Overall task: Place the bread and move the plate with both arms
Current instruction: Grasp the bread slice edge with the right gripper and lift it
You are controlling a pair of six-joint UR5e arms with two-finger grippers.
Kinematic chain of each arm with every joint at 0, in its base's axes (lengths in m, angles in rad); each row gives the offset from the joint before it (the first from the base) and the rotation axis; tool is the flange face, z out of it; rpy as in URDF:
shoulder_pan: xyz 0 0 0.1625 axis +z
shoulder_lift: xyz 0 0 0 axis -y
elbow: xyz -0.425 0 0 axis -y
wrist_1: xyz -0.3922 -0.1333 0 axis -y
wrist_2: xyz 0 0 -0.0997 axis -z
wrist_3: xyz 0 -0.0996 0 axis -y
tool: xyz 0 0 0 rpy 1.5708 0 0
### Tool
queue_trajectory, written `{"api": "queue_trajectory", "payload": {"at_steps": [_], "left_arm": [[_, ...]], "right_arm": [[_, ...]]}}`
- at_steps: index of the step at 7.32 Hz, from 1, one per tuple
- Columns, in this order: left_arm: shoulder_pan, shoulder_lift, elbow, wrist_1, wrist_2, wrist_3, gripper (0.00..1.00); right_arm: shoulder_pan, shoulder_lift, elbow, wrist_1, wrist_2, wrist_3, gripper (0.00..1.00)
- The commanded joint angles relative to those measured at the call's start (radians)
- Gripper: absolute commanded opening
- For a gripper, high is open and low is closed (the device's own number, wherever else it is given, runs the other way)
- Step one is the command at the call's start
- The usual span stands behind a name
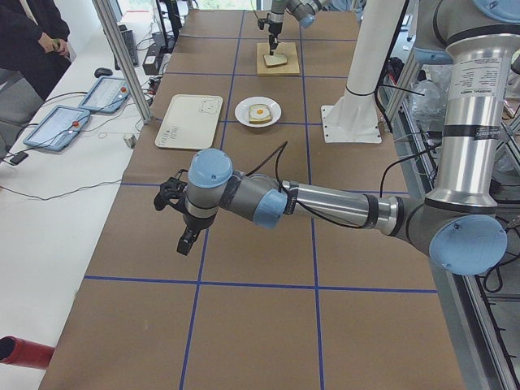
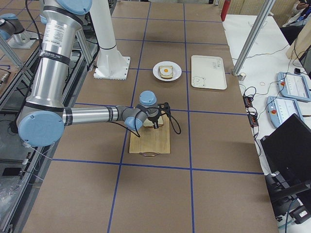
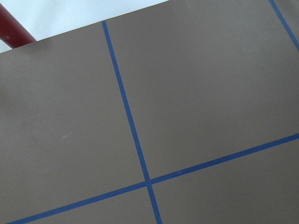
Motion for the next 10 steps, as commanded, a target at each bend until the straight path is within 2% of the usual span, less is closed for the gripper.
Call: {"api": "queue_trajectory", "payload": {"at_steps": [1,2,4,6,8,10], "left_arm": [[0.000,0.000,-0.001,0.000,0.000,-0.003,0.99],[0.000,0.000,-0.001,0.000,0.002,-0.003,0.99],[0.000,0.000,-0.001,0.000,0.000,-0.003,0.99],[0.000,-0.002,-0.001,0.000,0.000,-0.004,0.99],[0.000,-0.002,0.001,0.000,0.000,-0.004,0.99],[0.000,-0.002,0.004,0.002,0.000,-0.006,0.99]], "right_arm": [[0.123,-0.030,-0.004,0.126,0.228,-0.001,0.00],[0.163,-0.025,-0.005,0.131,0.285,-0.001,0.00],[0.188,-0.010,-0.005,0.133,0.321,0.001,0.00],[0.204,0.057,-0.006,0.129,0.330,0.025,0.00],[0.202,0.239,-0.021,0.122,0.330,0.239,0.00],[0.129,0.431,-0.060,0.096,0.316,0.257,0.00]]}}
